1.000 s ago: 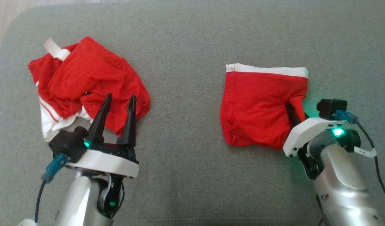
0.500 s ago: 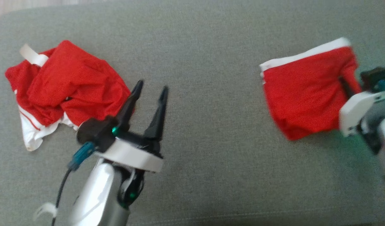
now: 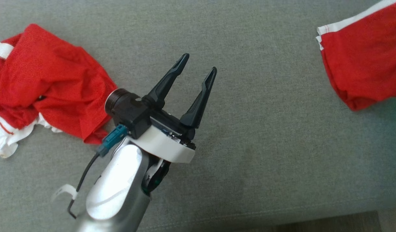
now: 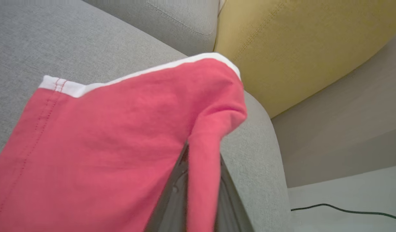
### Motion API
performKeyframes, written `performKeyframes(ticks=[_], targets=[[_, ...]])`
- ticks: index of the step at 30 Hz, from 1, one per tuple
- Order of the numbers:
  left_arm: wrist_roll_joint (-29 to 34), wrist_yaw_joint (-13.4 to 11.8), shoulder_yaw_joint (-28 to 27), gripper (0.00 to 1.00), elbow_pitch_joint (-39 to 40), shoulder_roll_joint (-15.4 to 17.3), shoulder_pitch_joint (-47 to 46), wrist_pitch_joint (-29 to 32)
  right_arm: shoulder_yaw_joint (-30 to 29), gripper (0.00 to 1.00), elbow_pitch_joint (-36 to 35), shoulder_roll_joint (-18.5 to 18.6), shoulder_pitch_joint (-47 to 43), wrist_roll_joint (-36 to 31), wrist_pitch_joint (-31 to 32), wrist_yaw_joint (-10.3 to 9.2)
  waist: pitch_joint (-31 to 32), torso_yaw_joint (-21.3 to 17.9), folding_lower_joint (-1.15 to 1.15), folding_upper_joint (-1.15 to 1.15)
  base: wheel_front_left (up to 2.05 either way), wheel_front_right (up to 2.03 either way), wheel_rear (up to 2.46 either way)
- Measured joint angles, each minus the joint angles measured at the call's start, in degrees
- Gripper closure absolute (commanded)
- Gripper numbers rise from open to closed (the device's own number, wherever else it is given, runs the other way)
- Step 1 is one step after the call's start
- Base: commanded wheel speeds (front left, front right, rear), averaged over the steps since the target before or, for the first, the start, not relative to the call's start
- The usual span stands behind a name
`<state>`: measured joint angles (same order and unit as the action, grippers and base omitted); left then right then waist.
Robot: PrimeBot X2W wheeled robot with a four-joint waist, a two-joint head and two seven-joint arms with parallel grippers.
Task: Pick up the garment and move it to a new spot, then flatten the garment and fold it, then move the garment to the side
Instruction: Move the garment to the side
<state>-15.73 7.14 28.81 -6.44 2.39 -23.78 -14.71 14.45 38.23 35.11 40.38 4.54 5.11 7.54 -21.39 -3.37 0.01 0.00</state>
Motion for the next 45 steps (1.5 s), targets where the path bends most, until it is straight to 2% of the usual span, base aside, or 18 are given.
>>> performKeyframes(ticks=[12, 13, 14, 23, 30, 32, 33, 38, 45], targets=[[0.0, 0.0, -0.7, 0.0, -0.3, 0.0, 0.2, 0.0, -3.3, 1.0, -0.3, -0.7, 0.0, -0.6, -1.6, 0.0, 0.2, -0.1, -0.01, 0.0, 0.0, 0.0, 0.0], [0.0, 0.0, -0.9, 0.0, -0.4, 0.0, 0.2, 0.0, -3.5, 0.41, -0.4, -0.9, 0.0, -0.6, -1.6, 0.0, 0.3, -0.1, -0.01, 0.0, 0.0, 0.0, 0.0], [0.0, 0.0, -1.2, 0.0, -0.4, 0.0, 0.3, 0.0, -4.1, 0.0, -0.3, -1.4, 0.0, -0.4, -1.1, 0.0, 0.5, -0.1, -0.01, 0.0, 0.0, 0.0, 0.0], [-0.2, 0.0, -2.1, 0.0, -0.6, 0.0, 2.1, 0.0, -5.5, 0.0, -2.5, -2.7, -2.4, -0.2, -1.0, 0.0, 2.7, 0.3, -0.01, 0.0, 0.0, 0.0, 0.0], [-0.8, 0.0, -5.8, 0.0, -0.6, 0.0, 4.3, 0.0, -7.0, 0.0, -7.2, -6.9, -3.3, 0.2, -2.6, 0.0, 6.3, 1.1, -0.01, 0.0, 0.0, 0.0, 0.0], [-0.8, 0.0, -7.2, 0.0, -0.6, 0.0, 5.7, 0.0, -7.6, 0.0, -9.0, -9.3, -4.6, 1.1, -3.6, 0.0, 7.6, 1.4, -0.02, 0.0, 0.0, 0.0, 0.0], [-0.7, 0.0, -9.0, 0.0, -0.5, 0.0, 7.2, 0.0, -8.4, 0.0, -10.9, -12.2, -6.1, 1.6, -4.7, 0.0, 8.9, 1.7, -0.02, 0.0, 0.0, 0.0, 0.0], [-0.7, -0.1, -14.4, 0.0, 0.3, 0.0, 11.0, 0.0, -11.4, 0.0, -15.4, -19.7, -11.1, 2.2, -7.6, 0.0, 12.4, 2.5, -0.02, 0.0, 0.0, 0.0, 0.0], [-0.5, -0.1, -20.7, 0.0, 0.9, 0.1, 17.3, 0.0, -13.8, 0.0, -18.2, -29.4, -22.2, 2.6, -11.8, 0.0, 16.8, 3.4, -0.03, 0.0, 0.0, 0.0, 0.0]])
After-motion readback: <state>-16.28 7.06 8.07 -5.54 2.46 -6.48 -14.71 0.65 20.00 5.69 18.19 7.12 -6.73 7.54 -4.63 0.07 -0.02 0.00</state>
